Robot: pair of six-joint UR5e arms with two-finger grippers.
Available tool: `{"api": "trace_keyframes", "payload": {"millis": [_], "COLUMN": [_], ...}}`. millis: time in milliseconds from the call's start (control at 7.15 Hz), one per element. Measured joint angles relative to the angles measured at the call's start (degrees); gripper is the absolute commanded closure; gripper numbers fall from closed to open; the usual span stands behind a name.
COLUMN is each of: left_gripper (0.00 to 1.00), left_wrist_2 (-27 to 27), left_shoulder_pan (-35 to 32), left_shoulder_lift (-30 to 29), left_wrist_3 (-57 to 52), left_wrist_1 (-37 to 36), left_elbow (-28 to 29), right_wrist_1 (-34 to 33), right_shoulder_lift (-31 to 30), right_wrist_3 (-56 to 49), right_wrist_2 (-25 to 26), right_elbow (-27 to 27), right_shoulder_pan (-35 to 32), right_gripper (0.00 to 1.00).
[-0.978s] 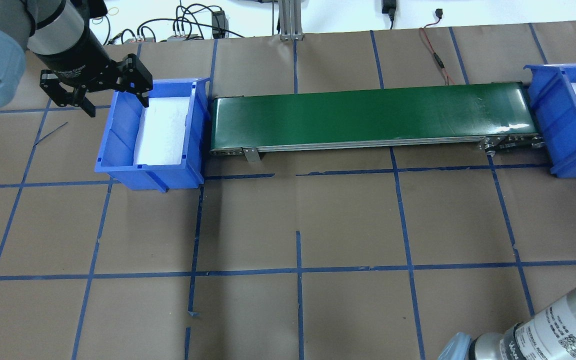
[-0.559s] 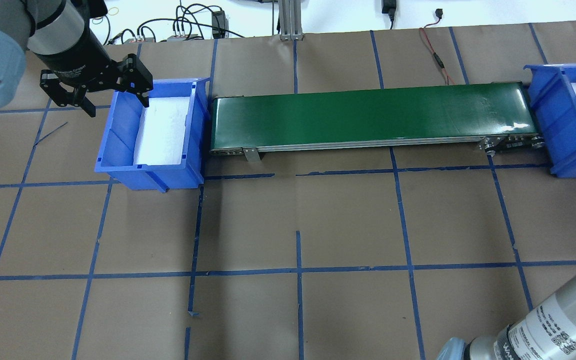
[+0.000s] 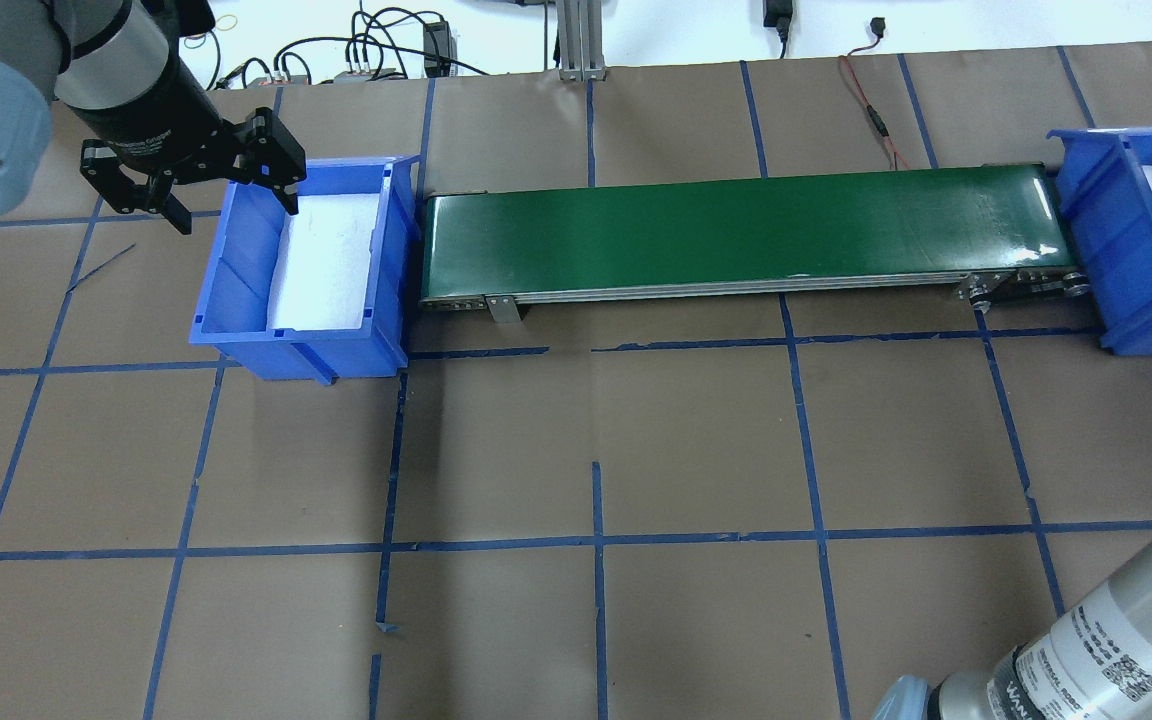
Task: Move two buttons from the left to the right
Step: 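Carry the red button over the blue bin and lower it onto the foam, then open the right gripper to release the red button and raise it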
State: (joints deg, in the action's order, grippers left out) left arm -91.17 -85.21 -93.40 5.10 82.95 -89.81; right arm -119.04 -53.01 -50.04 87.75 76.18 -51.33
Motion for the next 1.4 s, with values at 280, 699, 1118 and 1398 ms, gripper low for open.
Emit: {"api": "trace_keyframes", "payload": {"millis": [280, 699, 1118, 1398], "left_gripper": [0.0, 0.0, 0.0, 0.0], "left_wrist_2": [0.0, 0.0, 0.0, 0.0], "left_shoulder_pan": [0.0, -0.1, 0.0, -0.1], "left_shoulder_lift": [0.0, 0.0, 0.0, 0.0], "left_wrist_3": [0.0, 0.1, 0.1, 0.1], "left_wrist_1": [-0.1, -0.1, -0.1, -0.1], "left_elbow": [0.1, 0.1, 0.1, 0.1], "right_wrist_1": [-0.1, 0.0, 2.0, 10.0], "right_shoulder_lift": [0.2, 0.2, -2.9, -11.7], "right_wrist_3": [0.0, 0.1, 0.6, 3.2], "right_wrist_2": [0.5, 0.5, 0.9, 0.5], "right_elbow": [0.1, 0.6, 0.9, 2.8], "right_shoulder_pan": [0.0, 0.0, 0.0, -0.3], "right_gripper": [0.15, 0.0, 0.0, 0.0]}}
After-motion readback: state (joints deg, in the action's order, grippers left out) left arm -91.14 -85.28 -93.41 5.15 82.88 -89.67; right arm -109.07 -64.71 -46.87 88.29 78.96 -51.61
